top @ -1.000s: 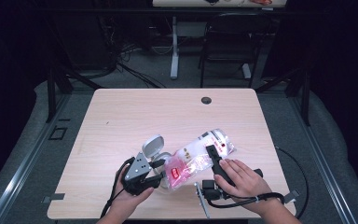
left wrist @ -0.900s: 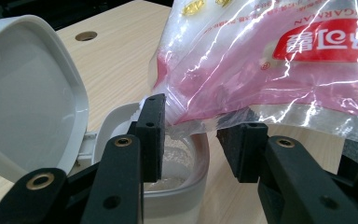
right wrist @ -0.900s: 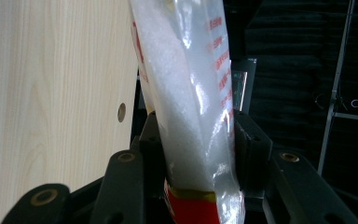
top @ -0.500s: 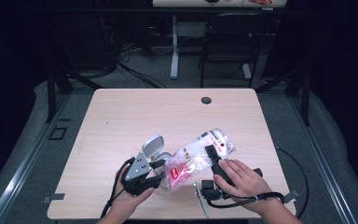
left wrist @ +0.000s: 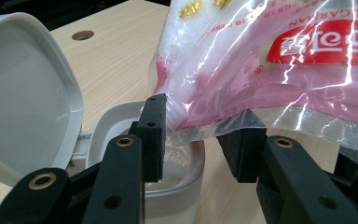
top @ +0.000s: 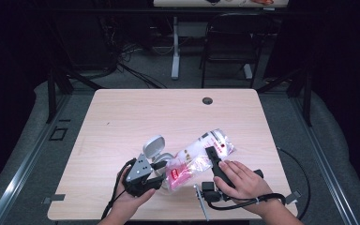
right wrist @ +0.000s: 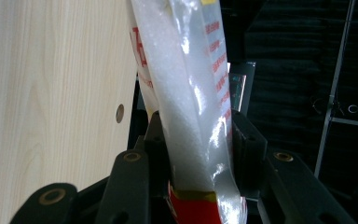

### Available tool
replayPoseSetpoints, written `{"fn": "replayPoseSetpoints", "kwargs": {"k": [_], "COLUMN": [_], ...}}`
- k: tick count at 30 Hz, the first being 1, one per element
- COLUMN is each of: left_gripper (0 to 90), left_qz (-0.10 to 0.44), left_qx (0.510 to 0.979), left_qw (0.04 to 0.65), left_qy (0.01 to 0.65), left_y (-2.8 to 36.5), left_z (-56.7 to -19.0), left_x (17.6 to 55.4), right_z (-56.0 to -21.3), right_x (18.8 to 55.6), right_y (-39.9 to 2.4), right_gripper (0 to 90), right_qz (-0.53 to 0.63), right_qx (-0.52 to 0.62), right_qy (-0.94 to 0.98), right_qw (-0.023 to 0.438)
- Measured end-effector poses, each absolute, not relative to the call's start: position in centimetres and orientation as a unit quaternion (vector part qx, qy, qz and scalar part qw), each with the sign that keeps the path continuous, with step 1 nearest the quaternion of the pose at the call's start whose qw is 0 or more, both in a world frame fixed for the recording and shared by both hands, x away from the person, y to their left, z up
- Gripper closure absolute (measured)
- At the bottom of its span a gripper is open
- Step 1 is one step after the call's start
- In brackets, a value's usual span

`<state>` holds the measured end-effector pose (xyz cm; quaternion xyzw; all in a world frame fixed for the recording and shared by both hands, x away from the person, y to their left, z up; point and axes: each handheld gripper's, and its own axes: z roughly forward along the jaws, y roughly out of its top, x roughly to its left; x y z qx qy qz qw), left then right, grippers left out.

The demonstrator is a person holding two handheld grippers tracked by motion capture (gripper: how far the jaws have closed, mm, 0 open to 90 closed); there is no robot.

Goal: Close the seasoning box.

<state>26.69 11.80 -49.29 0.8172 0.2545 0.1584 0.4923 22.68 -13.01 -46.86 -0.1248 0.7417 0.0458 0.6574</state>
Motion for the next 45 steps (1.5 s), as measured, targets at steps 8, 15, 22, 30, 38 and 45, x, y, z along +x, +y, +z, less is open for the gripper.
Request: {"fn": "replayPoseSetpoints", "kwargs": {"k": [8,15,22,30,38,45], "left_gripper": [63.5,63.6,63.5,63.5,63.6,64.2], "left_qz": [0.158,0.160,0.161,0.159,0.157,0.154], "left_qx": [0.817,0.819,0.818,0.817,0.815,0.815], "left_qw": [0.492,0.491,0.492,0.494,0.500,0.501], "left_qy": [0.254,0.251,0.251,0.252,0.247,0.248], "left_y": [11.8,11.8,11.8,11.7,11.7,11.7], "left_z": [-49.3,-49.3,-49.3,-49.1,-48.5,-48.4], "left_x": [26.7,26.7,26.6,26.6,26.6,26.7], "right_z": [-46.8,-46.7,-46.4,-46.1,-45.4,-45.1], "right_x": [22.7,22.7,22.7,22.7,22.6,22.7], "right_y": [-12.9,-12.9,-12.9,-12.8,-12.8,-12.7], "right_gripper": [65.9,66.5,66.9,67.3,67.7,67.9], "right_qz": [0.048,0.048,0.046,0.045,0.042,0.041], "right_qx": [-0.124,-0.123,-0.124,-0.121,-0.123,-0.123], "right_qy": [0.745,0.746,0.747,0.752,0.758,0.761], "right_qw": [0.654,0.653,0.651,0.646,0.640,0.636]}}
